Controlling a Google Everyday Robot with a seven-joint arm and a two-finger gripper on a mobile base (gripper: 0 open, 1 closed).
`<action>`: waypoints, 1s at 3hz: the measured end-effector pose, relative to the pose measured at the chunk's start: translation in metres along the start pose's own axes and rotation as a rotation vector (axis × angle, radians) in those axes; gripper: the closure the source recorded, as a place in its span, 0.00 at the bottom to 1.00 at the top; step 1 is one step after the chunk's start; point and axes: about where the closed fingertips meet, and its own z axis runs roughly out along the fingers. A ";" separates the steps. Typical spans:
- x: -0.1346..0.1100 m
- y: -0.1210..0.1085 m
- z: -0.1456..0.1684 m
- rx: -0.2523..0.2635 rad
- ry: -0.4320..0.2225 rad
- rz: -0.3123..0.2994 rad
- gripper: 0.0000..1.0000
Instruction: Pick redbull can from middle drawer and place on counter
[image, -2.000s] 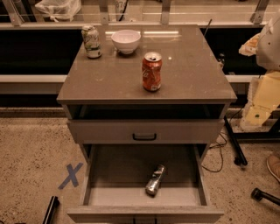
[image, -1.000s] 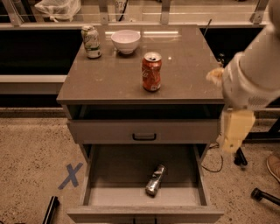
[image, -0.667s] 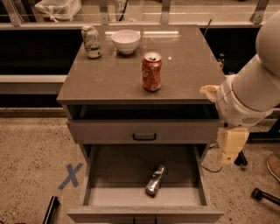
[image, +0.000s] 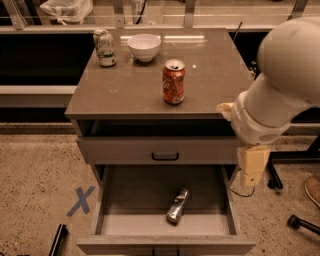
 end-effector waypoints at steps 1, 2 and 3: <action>-0.007 0.006 0.078 -0.090 -0.011 -0.161 0.00; -0.010 0.021 0.152 -0.090 -0.119 -0.299 0.00; -0.007 0.010 0.168 -0.021 -0.148 -0.371 0.00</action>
Offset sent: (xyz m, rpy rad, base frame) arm 0.0278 0.0257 -0.2362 0.1458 -0.0934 0.7565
